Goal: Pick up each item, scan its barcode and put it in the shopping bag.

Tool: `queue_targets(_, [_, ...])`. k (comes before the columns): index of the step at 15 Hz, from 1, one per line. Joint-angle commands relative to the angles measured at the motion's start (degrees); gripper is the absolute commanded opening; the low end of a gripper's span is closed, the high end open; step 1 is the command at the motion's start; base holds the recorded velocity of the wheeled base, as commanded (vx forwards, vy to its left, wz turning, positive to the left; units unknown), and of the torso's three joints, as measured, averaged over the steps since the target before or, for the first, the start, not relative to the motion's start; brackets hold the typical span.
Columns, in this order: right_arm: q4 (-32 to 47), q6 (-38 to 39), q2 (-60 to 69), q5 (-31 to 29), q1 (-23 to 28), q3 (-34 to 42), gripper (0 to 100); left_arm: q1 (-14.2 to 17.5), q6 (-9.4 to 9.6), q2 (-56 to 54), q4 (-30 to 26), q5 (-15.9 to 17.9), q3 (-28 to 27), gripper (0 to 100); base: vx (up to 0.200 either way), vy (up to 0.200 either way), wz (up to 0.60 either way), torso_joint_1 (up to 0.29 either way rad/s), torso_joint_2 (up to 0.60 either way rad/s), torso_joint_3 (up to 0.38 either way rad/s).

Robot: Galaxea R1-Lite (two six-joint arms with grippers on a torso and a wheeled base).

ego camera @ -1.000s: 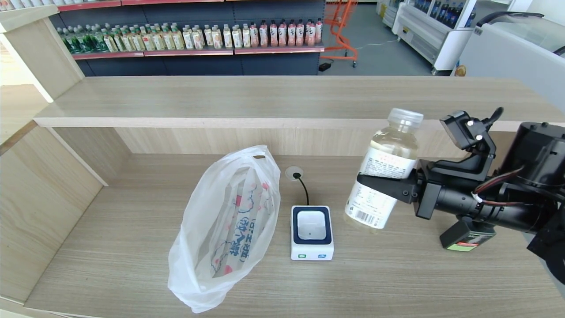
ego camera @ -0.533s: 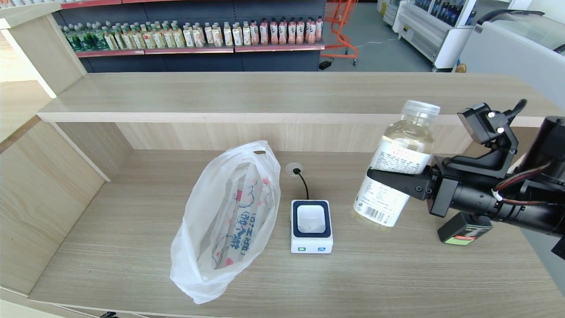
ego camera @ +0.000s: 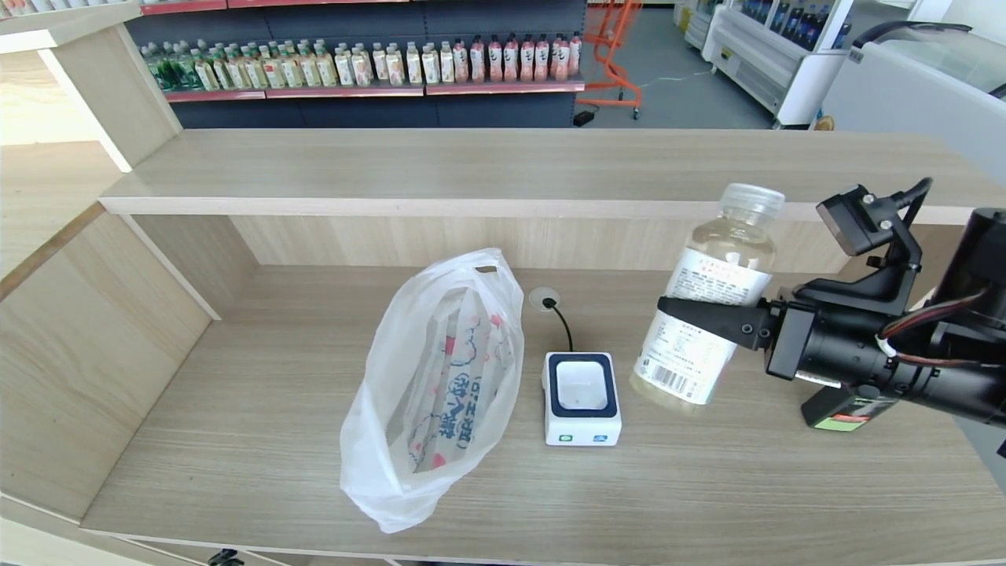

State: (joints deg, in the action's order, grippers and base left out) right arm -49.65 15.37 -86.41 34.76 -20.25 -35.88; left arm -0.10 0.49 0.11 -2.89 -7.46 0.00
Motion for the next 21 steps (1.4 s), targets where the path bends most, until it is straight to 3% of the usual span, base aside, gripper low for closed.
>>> queue_targets(1, [0.4,0.2,-0.9,-0.5,-0.1,0.0,0,0.0,-0.31,0.0,0.0,0.0,0.0,100,0.0,0.2,0.0,0.007,0.01,0.002])
queue_targets(6, [1.6,0.5,-5.5,-0.7,-0.4,-0.7,0,0.0,-0.4,0.0,0.0,0.0,0.0,100,0.0,0.2,0.0,0.006,0.0,0.003])
queue_targets(8, [1.6,0.4,-8.9,-0.9,-0.8,-2.2,0,0.0,-0.14,0.0,0.0,-0.1,0.0,100,0.0,0.0,0.0,0.0,0.0,0.0])
queue_targets(10, [1.6,0.4,-12.6,-4.1,-2.7,-4.9,0,0.0,-0.14,0.0,0.0,0.0,0.0,100,0.0,0.0,0.0,0.0,0.0,0.0])
queue_targets(11, [1.6,0.4,-16.5,-9.4,-5.3,-8.5,0,0.0,-0.14,0.0,0.0,0.0,0.0,100,0.0,0.0,0.0,0.0,0.0,0.0])
queue_targets(14, [1.1,0.4,-22.3,-17.2,-10.6,-12.1,0,0.0,-0.14,0.0,0.0,-0.1,0.0,100,0.0,0.0,0.0,0.0,0.0,0.0])
queue_targets(18, [-5.0,-0.1,-32.5,-24.4,-14.6,-18.7,0,0.0,-0.14,0.0,0.0,-0.1,0.0,100,0.0,0.0,0.0,0.0,0.0,0.0])
queue_targets(21, [-8.5,-9.1,-38.6,-26.7,-16.2,-19.9,0,0.0,-0.14,0.0,0.0,0.0,0.0,100,0.0,0.0,0.0,0.0,0.0,0.0])
